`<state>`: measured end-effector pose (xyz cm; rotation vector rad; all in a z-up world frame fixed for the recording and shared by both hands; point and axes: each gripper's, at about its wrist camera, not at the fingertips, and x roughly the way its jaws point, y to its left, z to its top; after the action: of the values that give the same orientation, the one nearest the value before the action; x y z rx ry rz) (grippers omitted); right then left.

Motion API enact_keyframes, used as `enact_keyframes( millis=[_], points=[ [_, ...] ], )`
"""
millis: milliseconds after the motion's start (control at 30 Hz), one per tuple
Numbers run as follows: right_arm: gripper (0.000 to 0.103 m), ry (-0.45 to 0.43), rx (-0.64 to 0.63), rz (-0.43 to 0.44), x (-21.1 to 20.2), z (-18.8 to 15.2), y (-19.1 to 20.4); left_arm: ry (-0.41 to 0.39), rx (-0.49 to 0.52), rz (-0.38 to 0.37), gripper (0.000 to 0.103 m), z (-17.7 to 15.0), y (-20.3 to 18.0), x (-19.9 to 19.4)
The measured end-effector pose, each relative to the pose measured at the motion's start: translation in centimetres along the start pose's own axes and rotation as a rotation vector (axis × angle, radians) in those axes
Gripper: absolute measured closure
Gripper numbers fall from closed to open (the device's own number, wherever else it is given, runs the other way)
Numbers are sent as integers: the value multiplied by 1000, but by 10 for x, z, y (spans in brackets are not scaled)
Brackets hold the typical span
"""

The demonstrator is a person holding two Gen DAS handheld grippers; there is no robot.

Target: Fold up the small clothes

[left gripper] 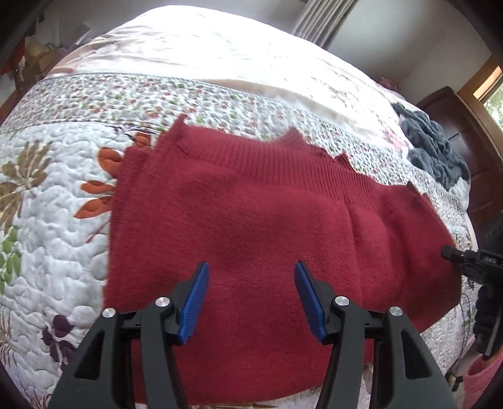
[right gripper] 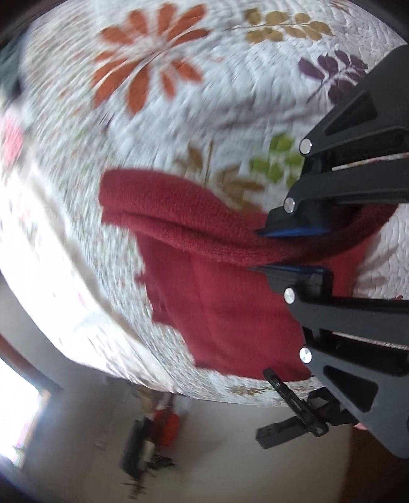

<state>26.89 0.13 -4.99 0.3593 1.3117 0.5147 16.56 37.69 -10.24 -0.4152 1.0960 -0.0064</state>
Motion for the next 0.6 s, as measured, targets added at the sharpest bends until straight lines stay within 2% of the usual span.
enact_keyframes(
  millis=[133,267,400,600],
  points=[
    [91,26,-109,-8,15,1,54,-7,-25,-11,46,1,9,-7],
    [91,66,-175,-32,43,-2,92,-15,-36,-21,46,1,15,-11],
    [91,128,-180,-52,80,-7,107,-19,-47,-33,46,1,19,-15],
    [89,170,-173,-79,113,-14,110,-24,-63,-54,46,4,21,-18]
  ],
)
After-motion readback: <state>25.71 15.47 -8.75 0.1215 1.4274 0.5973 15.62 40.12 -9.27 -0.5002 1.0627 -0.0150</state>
